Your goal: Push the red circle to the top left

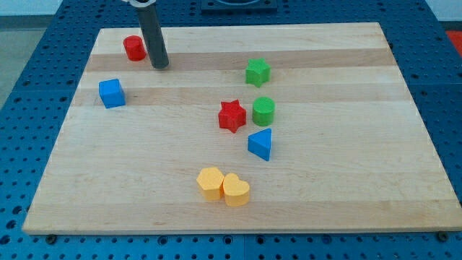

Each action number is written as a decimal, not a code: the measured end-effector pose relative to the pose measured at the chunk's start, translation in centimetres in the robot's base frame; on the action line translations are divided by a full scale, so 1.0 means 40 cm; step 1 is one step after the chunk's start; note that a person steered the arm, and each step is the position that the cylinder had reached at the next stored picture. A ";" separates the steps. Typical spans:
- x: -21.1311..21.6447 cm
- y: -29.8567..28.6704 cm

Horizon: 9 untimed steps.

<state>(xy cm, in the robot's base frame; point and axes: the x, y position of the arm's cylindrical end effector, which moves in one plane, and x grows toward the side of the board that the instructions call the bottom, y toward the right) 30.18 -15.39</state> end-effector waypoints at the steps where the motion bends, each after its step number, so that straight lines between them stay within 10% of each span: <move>1: -0.027 -0.016; 9: -0.140 -0.103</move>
